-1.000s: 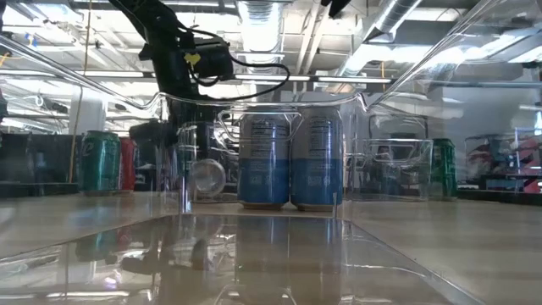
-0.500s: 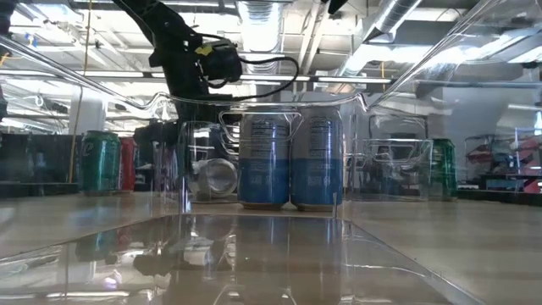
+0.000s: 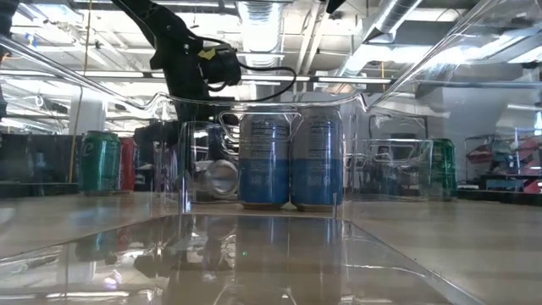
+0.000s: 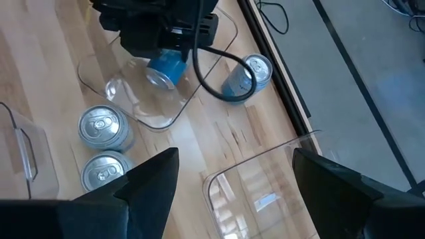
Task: Sort soda cans
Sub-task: Put the top right blue-white soda can into the top left transparent bin
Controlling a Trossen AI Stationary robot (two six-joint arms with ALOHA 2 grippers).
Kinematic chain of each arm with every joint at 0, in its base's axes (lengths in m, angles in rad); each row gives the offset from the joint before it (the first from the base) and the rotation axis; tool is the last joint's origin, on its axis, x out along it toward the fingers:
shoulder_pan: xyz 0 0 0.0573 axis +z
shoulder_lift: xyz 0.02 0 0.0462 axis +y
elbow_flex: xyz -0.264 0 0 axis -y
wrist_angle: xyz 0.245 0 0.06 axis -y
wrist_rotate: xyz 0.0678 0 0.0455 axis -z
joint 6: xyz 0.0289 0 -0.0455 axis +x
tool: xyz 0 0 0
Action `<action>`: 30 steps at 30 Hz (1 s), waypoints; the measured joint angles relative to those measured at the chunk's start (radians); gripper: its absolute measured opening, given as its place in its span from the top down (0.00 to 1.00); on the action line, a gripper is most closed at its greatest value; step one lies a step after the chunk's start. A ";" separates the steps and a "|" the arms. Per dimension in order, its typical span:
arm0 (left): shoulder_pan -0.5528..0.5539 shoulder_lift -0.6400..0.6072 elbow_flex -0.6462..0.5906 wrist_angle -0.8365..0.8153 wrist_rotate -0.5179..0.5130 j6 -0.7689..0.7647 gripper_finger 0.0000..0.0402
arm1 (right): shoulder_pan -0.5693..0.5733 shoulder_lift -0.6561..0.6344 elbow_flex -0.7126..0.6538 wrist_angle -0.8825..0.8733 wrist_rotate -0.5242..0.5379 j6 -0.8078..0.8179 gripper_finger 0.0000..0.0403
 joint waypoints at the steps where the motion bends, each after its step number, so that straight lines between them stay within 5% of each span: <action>1: 0.000 0.000 0.000 0.001 0.005 -0.008 0.27 | 0.003 0.000 0.000 0.000 0.000 0.002 0.22; 30: 0.003 0.059 0.060 -0.120 -0.018 -0.379 0.20 | 0.024 0.000 0.000 0.018 -0.002 0.020 0.22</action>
